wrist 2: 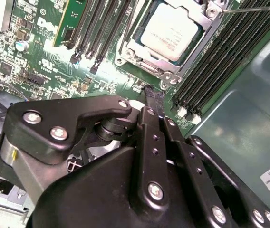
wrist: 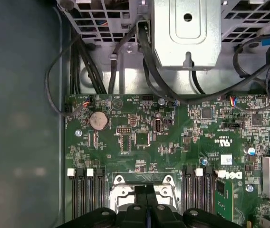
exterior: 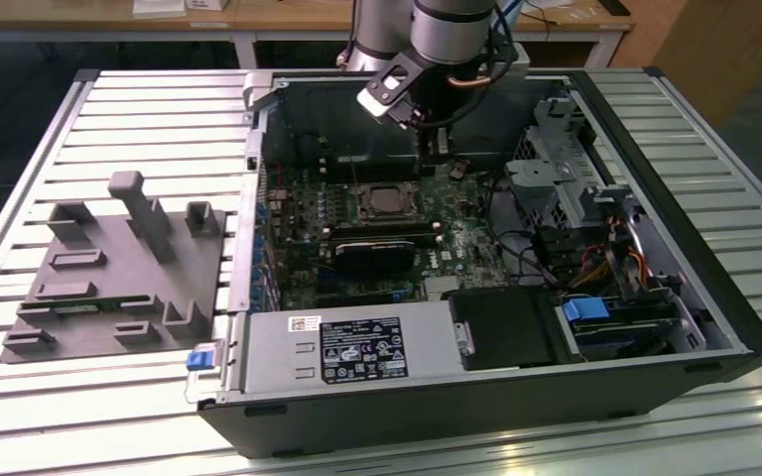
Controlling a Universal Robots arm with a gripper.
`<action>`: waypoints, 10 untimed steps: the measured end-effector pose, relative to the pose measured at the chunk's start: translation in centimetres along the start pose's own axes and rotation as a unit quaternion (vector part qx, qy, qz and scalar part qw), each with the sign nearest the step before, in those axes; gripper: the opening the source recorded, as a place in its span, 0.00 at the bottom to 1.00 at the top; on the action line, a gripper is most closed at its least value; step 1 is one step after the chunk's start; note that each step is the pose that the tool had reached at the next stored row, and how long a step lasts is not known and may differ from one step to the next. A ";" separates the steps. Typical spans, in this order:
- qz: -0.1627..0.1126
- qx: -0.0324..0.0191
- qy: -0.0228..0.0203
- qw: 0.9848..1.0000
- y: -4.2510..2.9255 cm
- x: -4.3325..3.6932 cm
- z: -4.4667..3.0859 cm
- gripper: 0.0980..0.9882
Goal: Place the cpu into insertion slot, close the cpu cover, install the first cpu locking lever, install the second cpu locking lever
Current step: 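Close the cpu cover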
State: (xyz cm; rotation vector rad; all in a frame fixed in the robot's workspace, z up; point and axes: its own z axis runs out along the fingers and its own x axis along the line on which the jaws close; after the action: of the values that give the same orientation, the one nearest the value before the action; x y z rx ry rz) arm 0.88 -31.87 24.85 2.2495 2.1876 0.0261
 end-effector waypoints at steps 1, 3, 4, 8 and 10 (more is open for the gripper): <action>0.000 0.000 0.000 1.000 -0.08 0.00 0.00 0.00; 0.000 0.000 0.000 1.000 -0.35 -0.01 0.00 0.00; 0.000 0.000 0.000 1.000 -0.51 -0.01 0.00 0.00; 0.000 0.000 0.000 1.000 -1.14 -0.05 0.07 0.00; 0.000 0.000 0.000 1.000 -1.41 -0.11 0.17 0.00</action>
State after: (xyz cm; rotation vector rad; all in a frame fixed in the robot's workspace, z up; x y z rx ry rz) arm -0.53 -31.93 24.66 2.2497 2.1877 0.0265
